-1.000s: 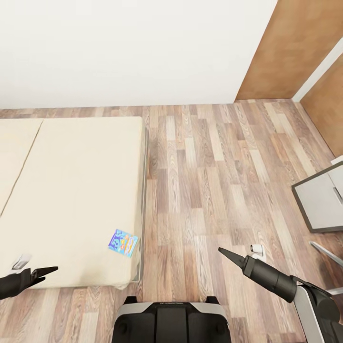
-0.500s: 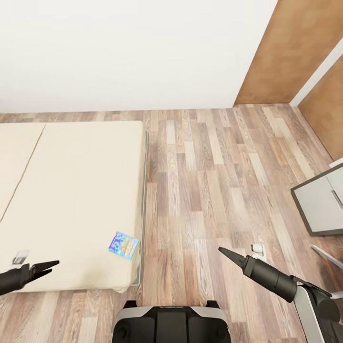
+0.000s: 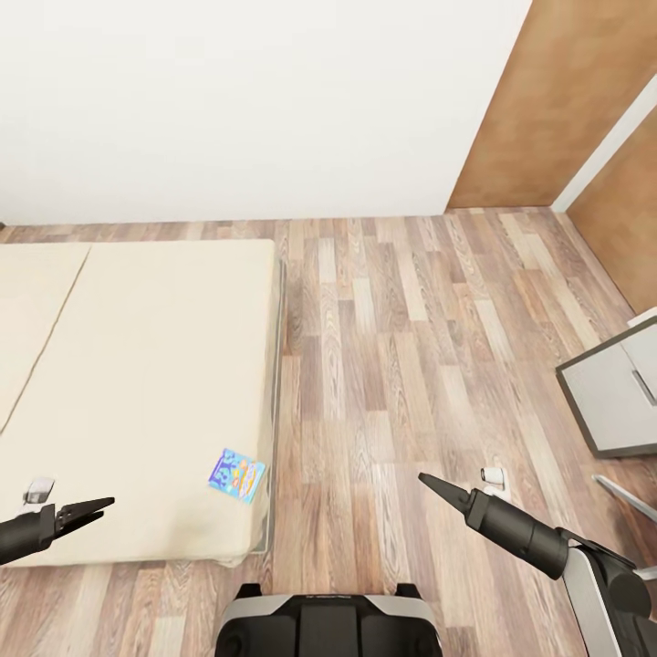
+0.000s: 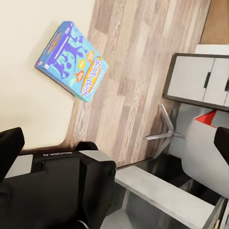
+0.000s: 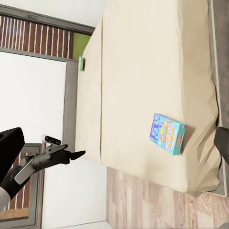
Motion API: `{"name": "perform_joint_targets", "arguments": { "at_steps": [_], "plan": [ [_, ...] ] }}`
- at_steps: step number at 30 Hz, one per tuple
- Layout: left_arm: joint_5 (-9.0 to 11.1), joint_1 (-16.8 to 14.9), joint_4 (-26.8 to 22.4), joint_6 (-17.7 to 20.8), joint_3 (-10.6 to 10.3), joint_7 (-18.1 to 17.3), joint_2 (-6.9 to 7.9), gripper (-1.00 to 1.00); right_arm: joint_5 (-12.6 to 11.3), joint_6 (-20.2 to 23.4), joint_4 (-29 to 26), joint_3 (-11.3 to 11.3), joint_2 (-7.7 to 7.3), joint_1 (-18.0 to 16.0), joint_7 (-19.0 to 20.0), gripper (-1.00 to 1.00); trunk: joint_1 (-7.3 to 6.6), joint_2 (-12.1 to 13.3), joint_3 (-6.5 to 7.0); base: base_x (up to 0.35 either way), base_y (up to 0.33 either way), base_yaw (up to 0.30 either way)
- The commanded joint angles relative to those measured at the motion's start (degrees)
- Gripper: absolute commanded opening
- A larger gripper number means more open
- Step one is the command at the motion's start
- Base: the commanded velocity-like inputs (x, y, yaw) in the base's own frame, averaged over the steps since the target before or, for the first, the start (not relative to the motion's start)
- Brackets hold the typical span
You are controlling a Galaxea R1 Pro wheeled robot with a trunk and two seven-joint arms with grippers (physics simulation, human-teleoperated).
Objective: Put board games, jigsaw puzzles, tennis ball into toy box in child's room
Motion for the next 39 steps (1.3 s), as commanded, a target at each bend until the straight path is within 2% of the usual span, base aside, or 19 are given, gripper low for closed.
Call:
{"name": "perform_joint_targets", "arguments": {
  "at_steps": [1, 39],
  "plan": [
    [0.0, 0.0, 0.0, 0.6, 0.0, -0.2, 0.0, 1.0, -0.1, 0.3, 0.0, 0.0, 0.0, 0.0, 0.1, 1.0, 0.03, -0.1, 0.03, 0.0, 0.0, 0.0],
    [0.0, 0.0, 0.0, 0.4, 0.0, -0.2, -0.02, 1.0, -0.1, -0.3, -0.1, 0.0, 0.0, 0.0, 0.1, 1.0, 0.03, -0.1, 3.62, 0.0, 0.0, 0.0]
  ]
}}
